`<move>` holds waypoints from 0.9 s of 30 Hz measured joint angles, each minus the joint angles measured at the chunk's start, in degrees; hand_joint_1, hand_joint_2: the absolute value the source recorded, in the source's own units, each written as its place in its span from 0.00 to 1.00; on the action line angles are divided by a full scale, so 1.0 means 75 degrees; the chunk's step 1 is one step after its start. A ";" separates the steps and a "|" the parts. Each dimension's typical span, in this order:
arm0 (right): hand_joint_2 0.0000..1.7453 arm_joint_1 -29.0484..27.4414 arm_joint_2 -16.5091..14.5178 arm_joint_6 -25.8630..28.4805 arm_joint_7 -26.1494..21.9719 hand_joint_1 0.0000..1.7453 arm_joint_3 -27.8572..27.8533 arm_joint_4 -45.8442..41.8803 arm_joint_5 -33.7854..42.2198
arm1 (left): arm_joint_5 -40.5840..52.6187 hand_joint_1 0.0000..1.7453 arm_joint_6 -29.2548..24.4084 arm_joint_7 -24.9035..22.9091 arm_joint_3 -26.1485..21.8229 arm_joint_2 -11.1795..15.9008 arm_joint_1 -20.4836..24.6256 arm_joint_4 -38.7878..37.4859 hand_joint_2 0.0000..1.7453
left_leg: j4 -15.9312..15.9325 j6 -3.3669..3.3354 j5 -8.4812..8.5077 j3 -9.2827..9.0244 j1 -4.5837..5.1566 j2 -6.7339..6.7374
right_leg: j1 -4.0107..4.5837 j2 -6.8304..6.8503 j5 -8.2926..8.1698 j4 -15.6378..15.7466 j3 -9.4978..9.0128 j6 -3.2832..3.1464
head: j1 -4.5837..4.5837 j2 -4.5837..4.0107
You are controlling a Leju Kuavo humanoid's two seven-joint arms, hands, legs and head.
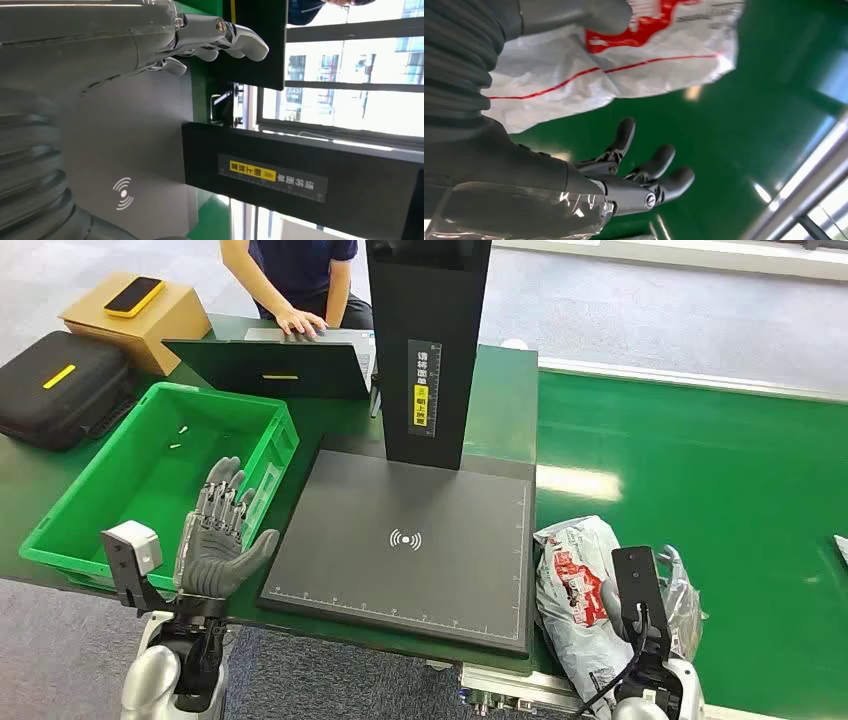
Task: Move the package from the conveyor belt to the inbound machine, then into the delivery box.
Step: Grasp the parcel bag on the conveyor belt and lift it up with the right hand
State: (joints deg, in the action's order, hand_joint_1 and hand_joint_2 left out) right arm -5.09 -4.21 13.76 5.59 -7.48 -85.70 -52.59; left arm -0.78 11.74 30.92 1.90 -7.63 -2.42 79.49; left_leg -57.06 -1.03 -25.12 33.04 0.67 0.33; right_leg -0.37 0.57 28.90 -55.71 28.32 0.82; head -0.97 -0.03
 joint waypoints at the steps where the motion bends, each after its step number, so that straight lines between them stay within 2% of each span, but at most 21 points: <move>1: 1.00 -0.0034 -0.0005 -0.0133 0.0049 0.00 -0.0036 0.0061 -0.0033 | 0.0005 0.00 0.0007 -0.0004 -0.0005 0.0000 -0.0001 0.0000 1.00 | 0.0000 0.0000 0.0000 0.0000 0.0000 0.0000 | 0.0000 0.0000 0.0000 0.0000 0.0000 0.0000 | 0.0001 0.0000; 5: 1.00 -0.0226 -0.0041 -0.0607 0.0280 0.00 -0.0215 0.0591 -0.0197 | 0.0033 0.00 0.0035 -0.0030 -0.0028 0.0000 -0.0003 0.0000 1.00 | 0.0000 0.0003 -0.0002 -0.0001 0.0000 0.0000 | 0.0001 0.0000 0.0001 0.0001 0.0000 0.0001 | 0.0001 -0.0001; 10: 1.00 -0.0250 -0.0076 -0.0615 0.0579 0.00 -0.0476 0.1687 -0.0354 | -0.0014 0.00 0.0055 -0.0080 -0.0035 0.0000 -0.0018 0.0000 1.00 | 0.0000 0.0003 -0.0003 -0.0005 -0.0001 0.0001 | 0.0001 -0.0001 0.0002 0.0001 0.0003 0.0000 | 0.0001 0.0000; 14: 1.00 0.0079 -0.0103 -0.0560 0.0525 0.00 -0.0903 0.3070 -0.0551 | -0.0027 0.00 0.0055 -0.0114 -0.0032 0.0000 -0.0032 -0.0015 1.00 | 0.0001 0.0005 -0.0005 -0.0029 -0.0011 0.0008 | 0.0008 -0.0008 0.0003 0.0011 -0.0020 -0.0002 | 0.0006 0.0000; 15: 1.00 0.0224 -0.0118 -0.0561 0.0461 0.09 -0.1026 0.3438 -0.0588 | -0.0029 0.00 0.0055 -0.0119 -0.0031 0.0000 -0.0031 -0.0024 1.00 | 0.0003 0.0007 -0.0010 -0.0049 -0.0024 0.0016 | 0.0016 -0.0014 0.0006 0.0028 -0.0044 -0.0007 | 0.0007 -0.0001; 18: 1.00 0.0615 -0.0164 -0.0563 0.0226 0.84 -0.1260 0.4241 -0.0615 | -0.0037 0.00 0.0055 -0.0131 -0.0029 0.0000 -0.0031 -0.0058 1.00 | 0.0015 0.0025 -0.0048 -0.0145 -0.0103 0.0052 | 0.0068 -0.0046 0.0043 0.0109 -0.0169 -0.0092 | 0.0006 -0.0001; 19: 1.00 0.0737 -0.0176 -0.0562 0.0145 1.00 -0.1313 0.4462 -0.0615 | -0.0039 0.00 0.0055 -0.0133 -0.0029 0.0000 -0.0031 -0.0065 1.00 | 0.0021 0.0044 -0.0068 -0.0182 -0.0137 0.0069 | 0.0090 -0.0055 0.0067 0.0139 -0.0219 -0.0107 | 0.0004 -0.0001; 22: 1.00 0.1077 -0.0187 -0.0503 -0.0074 1.00 -0.1485 0.5054 -0.0632 | -0.0045 0.00 0.0054 -0.0135 -0.0030 -0.0003 -0.0032 -0.0069 1.00 | 0.0035 0.0078 -0.0123 -0.0278 -0.0216 0.0114 | 0.0142 -0.0049 0.0262 0.0187 -0.0356 -0.0114 | 0.0001 -0.0001; 25: 1.00 0.1259 -0.0181 -0.0272 -0.0307 1.00 -0.1657 0.5417 -0.0671 | -0.0045 0.00 0.0054 -0.0138 -0.0033 -0.0007 -0.0042 -0.0065 1.00 | 0.0041 0.0062 -0.0135 -0.0338 -0.0245 0.0115 | 0.0174 -0.0020 0.0447 0.0186 -0.0446 -0.0249 | -0.0009 -0.0001; 27: 1.00 0.1317 -0.0180 -0.0113 -0.0492 1.00 -0.1735 0.5516 -0.0653 | -0.0044 0.00 0.0057 -0.0144 -0.0034 -0.0014 -0.0045 -0.0039 1.00 | 0.0043 0.0023 -0.0099 -0.0313 -0.0241 0.0105 | 0.0176 -0.0003 0.0480 0.0183 -0.0441 -0.0297 | -0.0016 -0.0001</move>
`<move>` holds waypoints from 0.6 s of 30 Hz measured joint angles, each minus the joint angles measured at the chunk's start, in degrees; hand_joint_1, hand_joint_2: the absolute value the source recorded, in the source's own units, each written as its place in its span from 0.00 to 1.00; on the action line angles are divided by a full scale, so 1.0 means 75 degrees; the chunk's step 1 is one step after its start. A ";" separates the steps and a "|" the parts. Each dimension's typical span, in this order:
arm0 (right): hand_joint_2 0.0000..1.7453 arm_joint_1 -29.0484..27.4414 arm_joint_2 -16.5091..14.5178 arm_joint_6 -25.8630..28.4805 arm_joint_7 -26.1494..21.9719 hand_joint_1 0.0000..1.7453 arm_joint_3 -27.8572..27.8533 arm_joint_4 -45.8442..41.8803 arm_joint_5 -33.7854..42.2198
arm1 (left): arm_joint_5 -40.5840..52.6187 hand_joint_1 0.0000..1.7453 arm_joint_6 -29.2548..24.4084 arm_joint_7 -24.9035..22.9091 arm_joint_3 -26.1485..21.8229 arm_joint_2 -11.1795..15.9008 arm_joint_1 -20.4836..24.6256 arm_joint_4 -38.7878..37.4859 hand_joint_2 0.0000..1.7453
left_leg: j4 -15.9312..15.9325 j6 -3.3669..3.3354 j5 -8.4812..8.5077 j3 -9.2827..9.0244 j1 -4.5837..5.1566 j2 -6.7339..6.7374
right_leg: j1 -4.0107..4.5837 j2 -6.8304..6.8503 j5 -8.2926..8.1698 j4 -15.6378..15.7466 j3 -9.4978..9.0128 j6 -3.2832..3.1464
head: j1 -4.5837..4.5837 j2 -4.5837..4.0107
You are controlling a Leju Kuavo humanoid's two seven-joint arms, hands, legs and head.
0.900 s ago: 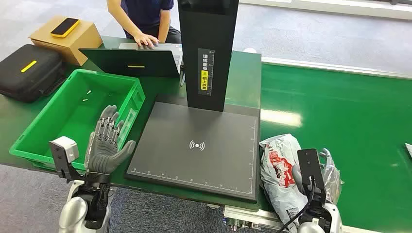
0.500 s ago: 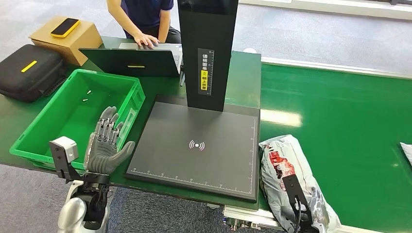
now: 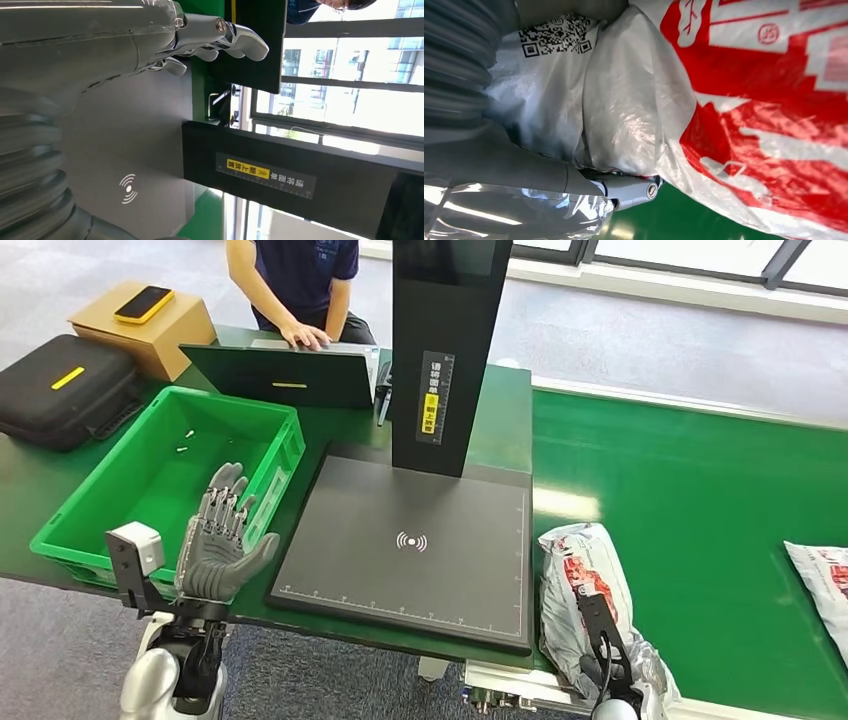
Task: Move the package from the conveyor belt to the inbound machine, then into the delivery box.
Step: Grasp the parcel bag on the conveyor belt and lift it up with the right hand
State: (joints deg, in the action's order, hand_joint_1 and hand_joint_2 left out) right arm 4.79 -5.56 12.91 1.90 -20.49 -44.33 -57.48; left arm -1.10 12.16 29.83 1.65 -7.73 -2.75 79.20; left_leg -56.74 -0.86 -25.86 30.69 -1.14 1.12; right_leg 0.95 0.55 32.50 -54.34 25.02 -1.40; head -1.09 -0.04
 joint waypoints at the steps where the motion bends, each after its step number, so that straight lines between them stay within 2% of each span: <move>1: 1.00 0.0017 -0.0001 0.0049 -0.0124 1.00 -0.0028 -0.0004 0.0070 | 0.0001 0.00 0.0004 -0.0002 -0.0001 -0.0007 0.0006 0.0034 1.00 | 0.0000 -0.0029 0.0033 0.0033 0.0005 -0.0004 | 0.0000 0.0006 0.0002 -0.0001 0.0030 -0.0013 | -0.0003 0.0000; 3: 1.00 0.0006 -0.0004 0.0083 -0.0451 1.00 -0.0058 -0.0120 0.0371 | 0.0000 0.00 0.0017 -0.0004 -0.0003 -0.0024 0.0016 0.0113 1.00 | -0.0002 -0.0078 0.0083 0.0103 0.0014 -0.0010 | 0.0004 0.0010 -0.0033 -0.0003 0.0100 -0.0065 | -0.0009 0.0001; 4: 1.00 -0.0042 -0.0010 0.0082 -0.0671 1.00 -0.0065 -0.0223 0.0594 | -0.0001 0.00 0.0023 -0.0003 -0.0006 -0.0028 0.0006 0.0138 1.00 | -0.0003 -0.0091 0.0094 0.0119 0.0021 -0.0009 | 0.0010 0.0009 -0.0103 -0.0002 0.0121 -0.0129 | -0.0012 0.0001; 6: 1.00 -0.0241 -0.0058 0.0064 -0.1219 1.00 -0.0055 -0.0563 0.1134 | -0.0005 0.00 0.0030 -0.0003 -0.0020 -0.0028 -0.0047 0.0150 1.00 | -0.0008 -0.0103 0.0091 0.0127 0.0058 -0.0010 | 0.0013 0.0007 -0.0390 -0.0013 0.0163 -0.0310 | -0.0026 0.0000; 7: 1.00 -0.0371 -0.0107 0.0053 -0.1508 1.00 -0.0028 -0.0800 0.1421 | -0.0014 0.00 0.0031 0.0000 -0.0031 -0.0028 -0.0074 0.0150 1.00 | -0.0011 -0.0109 0.0088 0.0134 0.0084 -0.0010 | 0.0005 0.0008 -0.0511 -0.0023 0.0190 -0.0367 | -0.0032 0.0001; 8: 1.00 -0.0517 -0.0169 0.0078 -0.1814 1.00 0.0024 -0.1090 0.1713 | -0.0025 0.00 0.0031 0.0007 -0.0044 -0.0027 -0.0090 0.0150 1.00 | -0.0013 -0.0116 0.0084 0.0148 0.0115 -0.0009 | -0.0017 0.0009 -0.0590 -0.0035 0.0221 -0.0358 | -0.0039 0.0001; 9: 1.00 -0.0669 -0.0244 0.0167 -0.2134 1.00 0.0103 -0.1415 0.1981 | -0.0036 0.00 0.0031 0.0020 -0.0058 -0.0026 -0.0097 0.0150 1.00 | -0.0016 -0.0120 0.0084 0.0169 0.0145 -0.0010 | -0.0048 0.0011 -0.0588 -0.0046 0.0247 -0.0264 | -0.0038 0.0001; 10: 1.00 -0.0809 -0.0317 0.0330 -0.2463 1.00 0.0202 -0.1752 0.2214 | -0.0046 0.00 0.0031 0.0035 -0.0072 -0.0025 -0.0097 0.0150 1.00 | -0.0020 -0.0124 0.0084 0.0192 0.0174 -0.0010 | -0.0086 0.0013 -0.0588 -0.0043 0.0268 -0.0127 | -0.0039 0.0001; 12: 1.00 -0.1062 -0.0434 0.0939 -0.3150 1.00 0.0429 -0.2493 0.2627 | -0.0058 0.00 0.0031 0.0069 -0.0093 -0.0024 -0.0091 0.0149 1.00 | -0.0030 -0.0128 0.0084 0.0235 0.0222 -0.0014 | -0.0161 0.0015 -0.0581 -0.0034 0.0302 0.0205 | -0.0037 0.0002; 13: 1.00 -0.1164 -0.0469 0.1306 -0.3454 1.00 0.0532 -0.2860 0.2820 | -0.0065 0.00 0.0032 0.0084 -0.0098 -0.0024 -0.0081 0.0148 1.00 | -0.0034 -0.0128 0.0084 0.0248 0.0238 -0.0016 | -0.0188 0.0016 -0.0573 -0.0030 0.0314 0.0323 | -0.0037 0.0001; 14: 1.00 -0.1259 -0.0501 0.1709 -0.3784 1.00 0.0634 -0.3269 0.3070 | -0.0077 0.00 0.0034 0.0098 -0.0098 -0.0024 -0.0061 0.0140 1.00 | -0.0036 -0.0128 0.0084 0.0257 0.0248 -0.0019 | -0.0206 0.0018 -0.0566 -0.0029 0.0323 0.0395 | -0.0036 0.0002; 15: 1.00 -0.1340 -0.0522 0.2069 -0.4103 1.00 0.0722 -0.3667 0.3335 | -0.0090 0.00 0.0037 0.0108 -0.0093 -0.0024 -0.0029 0.0123 1.00 | -0.0036 -0.0127 0.0083 0.0261 0.0254 -0.0020 | -0.0214 0.0019 -0.0561 -0.0030 0.0329 0.0423 | -0.0037 0.0002; 18: 1.00 -0.1496 -0.0557 0.2793 -0.4899 1.00 0.0953 -0.4713 0.3993 | -0.0125 0.00 0.0054 0.0148 -0.0023 -0.0024 0.0129 0.0010 1.00 | -0.0035 -0.0121 0.0079 0.0266 0.0256 -0.0020 | -0.0214 0.0019 -0.0551 -0.0047 0.0346 0.0425 | -0.0037 0.0001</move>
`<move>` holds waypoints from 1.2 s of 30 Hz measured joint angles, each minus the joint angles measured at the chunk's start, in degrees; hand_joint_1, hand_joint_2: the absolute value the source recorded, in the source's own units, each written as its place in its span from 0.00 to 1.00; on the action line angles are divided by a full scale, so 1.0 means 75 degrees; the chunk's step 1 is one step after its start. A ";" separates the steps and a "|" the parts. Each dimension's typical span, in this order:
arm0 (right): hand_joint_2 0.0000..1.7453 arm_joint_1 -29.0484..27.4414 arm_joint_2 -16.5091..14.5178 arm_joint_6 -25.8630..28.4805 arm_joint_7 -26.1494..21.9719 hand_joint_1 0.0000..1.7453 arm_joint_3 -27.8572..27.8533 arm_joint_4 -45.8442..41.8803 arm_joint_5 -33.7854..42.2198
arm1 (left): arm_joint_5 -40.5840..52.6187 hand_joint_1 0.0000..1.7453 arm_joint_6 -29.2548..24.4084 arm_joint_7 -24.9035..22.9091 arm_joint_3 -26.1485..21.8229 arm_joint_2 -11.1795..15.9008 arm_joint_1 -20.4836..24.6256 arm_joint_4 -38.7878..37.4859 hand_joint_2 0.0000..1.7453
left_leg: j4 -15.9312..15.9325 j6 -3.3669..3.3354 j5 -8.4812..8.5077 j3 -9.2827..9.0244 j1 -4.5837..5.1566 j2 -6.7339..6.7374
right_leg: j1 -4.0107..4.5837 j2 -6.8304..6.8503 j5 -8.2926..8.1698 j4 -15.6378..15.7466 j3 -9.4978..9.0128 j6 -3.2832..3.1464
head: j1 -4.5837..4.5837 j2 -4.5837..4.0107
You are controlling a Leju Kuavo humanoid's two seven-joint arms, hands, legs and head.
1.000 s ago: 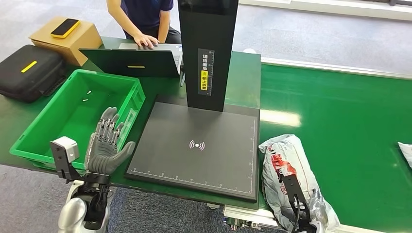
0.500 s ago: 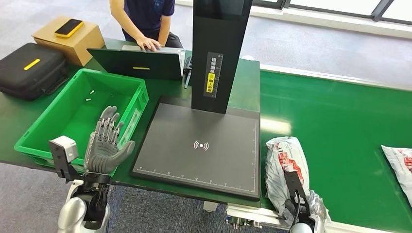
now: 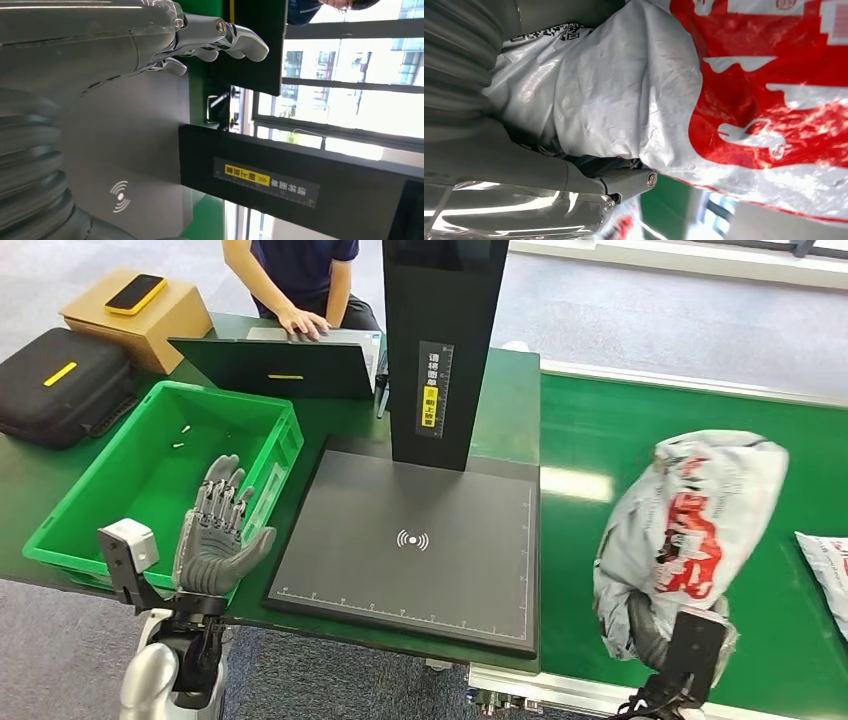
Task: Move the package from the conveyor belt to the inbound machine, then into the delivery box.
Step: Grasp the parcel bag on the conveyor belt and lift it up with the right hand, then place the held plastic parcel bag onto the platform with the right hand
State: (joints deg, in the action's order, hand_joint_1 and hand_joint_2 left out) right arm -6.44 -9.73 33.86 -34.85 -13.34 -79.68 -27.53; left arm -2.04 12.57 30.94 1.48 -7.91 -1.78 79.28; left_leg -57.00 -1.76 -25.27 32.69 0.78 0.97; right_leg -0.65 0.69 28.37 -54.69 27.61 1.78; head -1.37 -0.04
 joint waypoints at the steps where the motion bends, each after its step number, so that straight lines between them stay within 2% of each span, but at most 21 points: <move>1: 1.00 -0.0035 -0.0004 0.0172 -0.0204 1.00 0.0089 -0.0305 0.0096 | -0.0013 0.00 0.0004 0.0020 0.0041 0.0000 0.0056 -0.0049 1.00 | 0.0000 0.0001 -0.0001 0.0002 0.0000 0.0000 | 0.0000 0.0000 0.0004 -0.0010 0.0007 -0.0003 | 0.0001 0.0000; 3: 1.00 -0.0070 -0.0003 0.0470 -0.0506 1.00 0.0309 -0.0841 0.0103 | -0.0042 0.00 0.0005 0.0060 0.0121 0.0000 0.0154 -0.0138 1.00 | 0.0001 0.0007 -0.0002 0.0005 0.0000 0.0001 | 0.0002 -0.0001 0.0012 -0.0028 0.0022 -0.0011 | 0.0001 0.0001; 5: 1.00 -0.0054 0.0026 0.0574 -0.0543 1.00 0.0595 -0.1253 -0.0087 | -0.0065 0.00 0.0006 0.0097 0.0194 0.0001 0.0234 -0.0212 1.00 | 0.0002 0.0014 -0.0002 0.0005 -0.0001 0.0003 | 0.0004 -0.0001 0.0020 -0.0043 0.0030 -0.0023 | 0.0001 0.0001; 8: 1.00 0.0109 0.0174 0.0049 -0.0075 1.00 0.1079 -0.1528 -0.0675 | -0.0074 0.00 0.0004 0.0185 0.0277 0.0003 0.0286 -0.0303 1.00 | 0.0003 0.0022 0.0000 0.0005 -0.0001 0.0008 | 0.0004 -0.0004 0.0028 -0.0065 0.0037 -0.0035 | 0.0000 0.0001; 10: 1.00 0.0384 0.0364 -0.0918 0.0644 1.00 0.1448 -0.1499 -0.1573 | -0.0036 0.00 0.0015 0.0292 0.0291 0.0005 0.0291 -0.0355 1.00 | 0.0003 0.0028 0.0004 0.0006 -0.0001 0.0014 | 0.0005 -0.0006 0.0029 -0.0074 0.0041 -0.0040 | 0.0000 -0.0001; 13: 1.00 0.1144 0.0807 -0.2956 0.1810 1.00 0.2119 -0.0986 -0.3163 | 0.0096 0.00 0.0109 0.0447 0.0308 0.0010 0.0341 -0.0446 1.00 | 0.0003 0.0039 0.0015 0.0004 -0.0002 0.0017 | 0.0006 -0.0005 0.0027 -0.0079 0.0046 -0.0042 | 0.0000 0.0000; 16: 1.00 0.2036 0.1360 -0.4390 0.2362 1.00 0.2888 -0.0006 -0.4042 | 0.0222 0.00 0.0210 0.0516 0.0308 0.0012 0.0439 -0.0561 1.00 | 0.0002 0.0039 0.0026 0.0009 -0.0002 0.0001 | 0.0005 0.0006 0.0024 -0.0085 0.0045 -0.0044 | 0.0001 0.0000; 18: 1.00 0.2662 0.1719 -0.4925 0.2324 1.00 0.3405 0.0797 -0.4109 | 0.0286 0.00 0.0230 0.0526 0.0305 0.0014 0.0486 -0.0640 1.00 | 0.0001 0.0040 0.0029 0.0012 -0.0002 -0.0005 | 0.0005 0.0010 0.0021 -0.0088 0.0043 -0.0045 | 0.0000 0.0000; 21: 1.00 0.3663 0.2172 -0.5773 0.1931 1.00 0.4235 0.2030 -0.3872 | 0.0334 0.00 0.0205 0.0535 0.0299 0.0015 0.0554 -0.0743 1.00 | -0.0001 0.0040 0.0031 0.0018 -0.0001 -0.0005 | 0.0005 0.0010 0.0016 -0.0090 0.0045 -0.0043 | -0.0001 0.0000; 25: 1.00 0.5164 0.2528 -0.6702 0.1343 1.00 0.5592 0.3540 -0.3450 | 0.0258 0.00 0.0118 0.0509 0.0277 0.0020 0.0634 -0.0819 1.00 | -0.0003 0.0041 0.0032 0.0022 0.0000 -0.0005 | 0.0005 0.0010 0.0014 -0.0092 0.0052 -0.0043 | 0.0000 0.0001; 27: 1.00 0.5885 0.2570 -0.6878 0.1225 0.50 0.6263 0.4124 -0.3293 | 0.0205 0.00 0.0077 0.0467 0.0265 0.0020 0.0673 -0.0827 1.00 | -0.0003 0.0042 0.0033 0.0021 0.0000 -0.0004 | 0.0006 0.0010 0.0014 -0.0093 0.0054 -0.0043 | 0.0000 0.0001; 29: 1.00 0.6413 0.2570 -0.6655 0.1201 0.00 0.6842 0.4524 -0.3166 | 0.0176 0.00 0.0036 0.0426 0.0256 0.0018 0.0673 -0.0810 1.00 | -0.0003 0.0042 0.0033 0.0021 -0.0001 -0.0005 | 0.0007 0.0012 0.0015 -0.0094 0.0055 -0.0044 | 0.0001 -0.0001; 34: 1.00 0.6916 0.2567 -0.4481 0.0978 0.00 0.7644 0.4898 -0.2604 | 0.0157 0.00 -0.0031 0.0364 0.0232 0.0019 0.0576 -0.0660 1.00 | -0.0003 0.0044 0.0031 0.0026 -0.0003 -0.0009 | 0.0008 0.0016 0.0023 -0.0094 0.0058 -0.0051 | 0.0001 0.0001; 36: 0.50 0.6935 0.2555 -0.3751 0.0855 0.00 0.7700 0.4939 -0.2344 | 0.0180 0.00 -0.0037 0.0375 0.0226 0.0020 0.0561 -0.0621 1.00 | -0.0003 0.0044 0.0031 0.0029 -0.0003 -0.0011 | 0.0008 0.0016 0.0024 -0.0094 0.0059 -0.0050 | -0.0001 0.0001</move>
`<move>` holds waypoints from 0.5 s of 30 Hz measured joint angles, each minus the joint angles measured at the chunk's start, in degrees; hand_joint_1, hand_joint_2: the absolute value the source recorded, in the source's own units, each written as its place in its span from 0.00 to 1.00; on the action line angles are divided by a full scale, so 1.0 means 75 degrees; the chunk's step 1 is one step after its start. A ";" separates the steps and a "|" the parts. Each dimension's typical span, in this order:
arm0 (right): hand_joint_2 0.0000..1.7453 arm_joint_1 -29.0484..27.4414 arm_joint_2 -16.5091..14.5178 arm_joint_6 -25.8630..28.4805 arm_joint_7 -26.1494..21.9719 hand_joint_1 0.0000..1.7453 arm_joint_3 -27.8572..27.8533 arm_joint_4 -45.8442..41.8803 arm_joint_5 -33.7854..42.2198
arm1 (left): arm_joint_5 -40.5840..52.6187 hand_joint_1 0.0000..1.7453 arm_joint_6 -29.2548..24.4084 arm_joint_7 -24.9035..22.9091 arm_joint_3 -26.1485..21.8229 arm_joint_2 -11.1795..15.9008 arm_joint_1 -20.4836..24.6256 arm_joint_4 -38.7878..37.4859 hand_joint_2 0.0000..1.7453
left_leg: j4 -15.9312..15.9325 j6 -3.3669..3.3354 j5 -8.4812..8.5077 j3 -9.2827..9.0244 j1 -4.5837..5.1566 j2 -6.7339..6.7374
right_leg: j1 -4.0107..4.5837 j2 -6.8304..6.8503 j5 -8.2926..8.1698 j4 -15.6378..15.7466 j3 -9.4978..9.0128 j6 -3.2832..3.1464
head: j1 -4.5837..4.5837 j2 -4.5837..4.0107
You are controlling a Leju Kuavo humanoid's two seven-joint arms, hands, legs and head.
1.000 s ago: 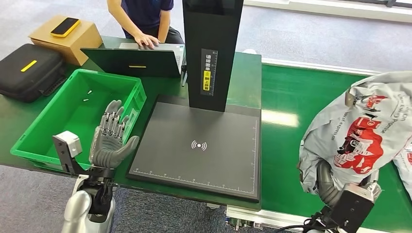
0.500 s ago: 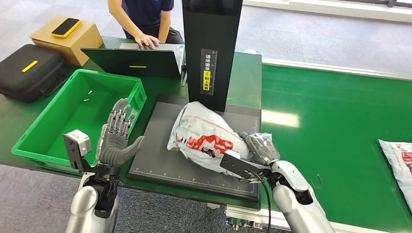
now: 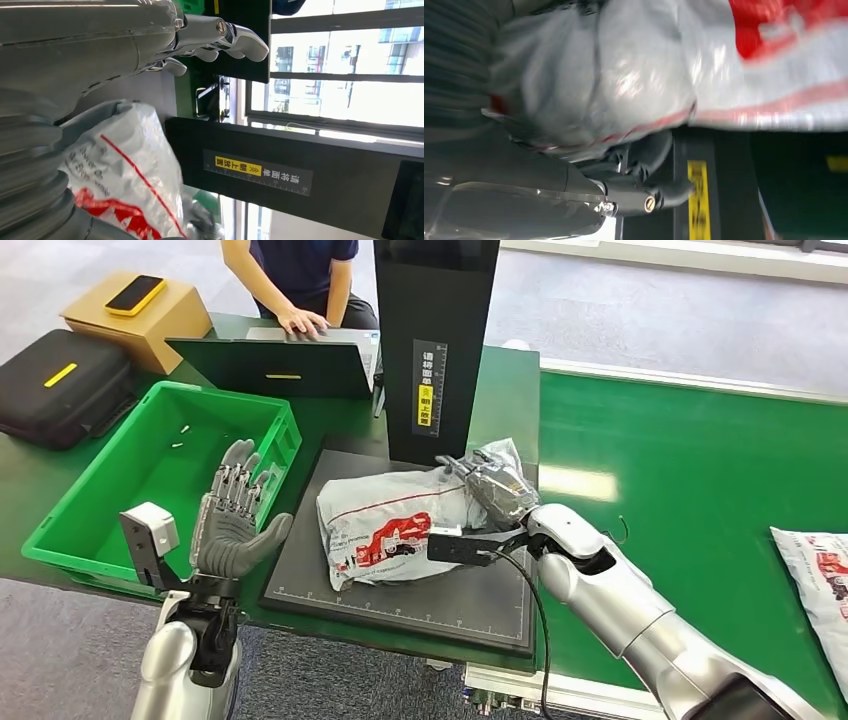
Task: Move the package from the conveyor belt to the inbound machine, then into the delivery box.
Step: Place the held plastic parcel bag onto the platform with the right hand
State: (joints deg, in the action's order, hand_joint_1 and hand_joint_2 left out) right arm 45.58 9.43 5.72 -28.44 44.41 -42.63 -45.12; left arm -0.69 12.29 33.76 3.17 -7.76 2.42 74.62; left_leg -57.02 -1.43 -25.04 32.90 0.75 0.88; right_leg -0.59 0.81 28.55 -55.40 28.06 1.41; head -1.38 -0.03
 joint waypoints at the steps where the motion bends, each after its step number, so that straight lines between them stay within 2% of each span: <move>1: 0.25 -0.0006 -0.0018 0.0350 -0.0066 0.00 -0.0004 0.0015 0.0167 | 0.0035 0.00 0.0005 0.0021 -0.0002 0.0002 0.0000 0.0012 1.00 | 0.0000 0.0000 0.0000 0.0001 0.0000 -0.0001 | 0.0000 0.0000 0.0000 0.0000 0.0001 0.0000 | 0.0001 0.0000; 2: 0.00 -0.0025 -0.0049 0.0703 -0.0136 0.00 -0.0030 0.0026 0.0368 | 0.0085 0.00 0.0017 0.0052 -0.0001 0.0007 0.0005 0.0019 1.00 | 0.0000 0.0000 0.0000 0.0002 0.0000 -0.0001 | -0.0001 0.0000 0.0000 0.0000 0.0003 0.0000 | 0.0001 -0.0001; 4: 0.00 -0.0098 -0.0140 0.1274 -0.0276 0.00 -0.0153 0.0033 0.0819 | 0.0191 0.00 0.0049 0.0114 0.0020 0.0027 0.0025 0.0020 1.00 | 0.0000 0.0001 -0.0001 0.0002 0.0000 -0.0001 | -0.0001 -0.0001 0.0000 0.0001 0.0004 0.0000 | 0.0001 0.0000; 7: 0.00 -0.0322 -0.0301 0.1453 -0.0518 0.00 -0.0438 -0.0001 0.1617 | 0.0273 0.00 0.0066 0.0156 0.0074 0.0068 0.0040 0.0020 1.00 | 0.0000 0.0001 -0.0001 0.0001 0.0000 -0.0001 | -0.0001 0.0000 0.0000 0.0001 0.0004 0.0000 | 0.0001 -0.0001; 11: 0.00 -0.0838 -0.0460 0.0789 -0.0862 0.00 -0.0954 -0.0256 0.2933 | 0.0366 0.00 0.0011 0.0168 0.0247 0.0142 0.0031 0.0020 1.00 | 0.0000 0.0001 -0.0001 0.0002 0.0000 -0.0001 | -0.0001 0.0001 0.0000 0.0001 0.0004 0.0000 | 0.0001 -0.0001; 15: 0.00 -0.1514 -0.0517 0.0241 -0.1114 0.00 -0.1442 -0.0818 0.4026 | 0.1027 0.00 -0.0206 0.0112 0.0567 0.0261 0.0010 0.0035 1.00 | 0.0000 0.0001 -0.0002 0.0006 0.0000 -0.0003 | -0.0001 0.0002 0.0001 0.0002 0.0010 0.0000 | 0.0001 -0.0001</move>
State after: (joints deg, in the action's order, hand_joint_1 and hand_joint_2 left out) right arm 34.22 5.56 7.53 -36.80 33.60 -48.77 -14.92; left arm 7.01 10.74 34.59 7.42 -5.80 2.50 74.88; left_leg -57.02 -1.43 -25.05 32.95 0.76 0.86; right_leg -0.60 0.83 28.56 -55.38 28.13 1.41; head -1.37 -0.04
